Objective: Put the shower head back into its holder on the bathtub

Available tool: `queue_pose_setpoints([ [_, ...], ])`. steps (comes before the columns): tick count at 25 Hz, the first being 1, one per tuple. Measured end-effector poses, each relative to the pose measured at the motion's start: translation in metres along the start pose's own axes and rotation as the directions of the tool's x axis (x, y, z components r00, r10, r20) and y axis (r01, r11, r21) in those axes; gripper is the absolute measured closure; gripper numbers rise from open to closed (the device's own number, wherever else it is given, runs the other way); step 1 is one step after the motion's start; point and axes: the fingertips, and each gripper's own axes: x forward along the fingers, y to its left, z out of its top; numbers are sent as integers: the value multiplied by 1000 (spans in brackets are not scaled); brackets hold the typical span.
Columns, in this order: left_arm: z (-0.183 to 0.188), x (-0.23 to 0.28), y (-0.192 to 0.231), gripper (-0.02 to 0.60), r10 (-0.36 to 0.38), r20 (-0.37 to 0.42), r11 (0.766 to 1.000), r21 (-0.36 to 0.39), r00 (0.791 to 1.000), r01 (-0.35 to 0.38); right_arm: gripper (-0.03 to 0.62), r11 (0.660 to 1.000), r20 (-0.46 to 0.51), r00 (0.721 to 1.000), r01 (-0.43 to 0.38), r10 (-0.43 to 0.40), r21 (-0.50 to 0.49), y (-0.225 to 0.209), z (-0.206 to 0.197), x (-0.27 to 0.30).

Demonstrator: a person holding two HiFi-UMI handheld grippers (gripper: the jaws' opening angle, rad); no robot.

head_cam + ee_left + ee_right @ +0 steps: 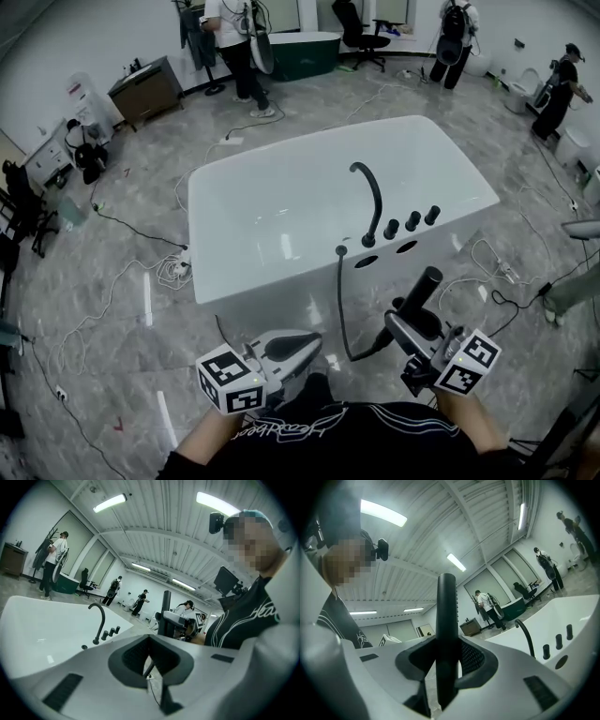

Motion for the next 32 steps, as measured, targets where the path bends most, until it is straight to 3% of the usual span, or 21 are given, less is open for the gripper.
queue_pose_setpoints([
  [9,43,22,97,577,-114,-91,990,72,989,121,462,995,36,995,92,-93,30,-64,33,92],
  [19,39,65,130,573,-157,-195,983,66,968,173,462,993,136,984,107,-112,43,-90,86,110],
  [21,37,77,136,530,-162,-203,984,43,966,174,462,994,145,984,95,-102,50,-99,92,115],
  [24,28,92,142,469,-175,-228,983,17,958,184,462,995,145,986,75,-83,59,-107,95,124],
  [27,7,111,147,421,-189,-304,978,24,934,205,462,996,146,987,54,-64,65,-115,102,128],
  [30,-29,130,159,414,-186,-379,976,39,907,216,462,996,145,988,41,-51,74,-123,105,131],
  [32,-53,143,165,414,-186,-391,976,30,901,214,462,996,137,989,38,-49,78,-126,103,133],
])
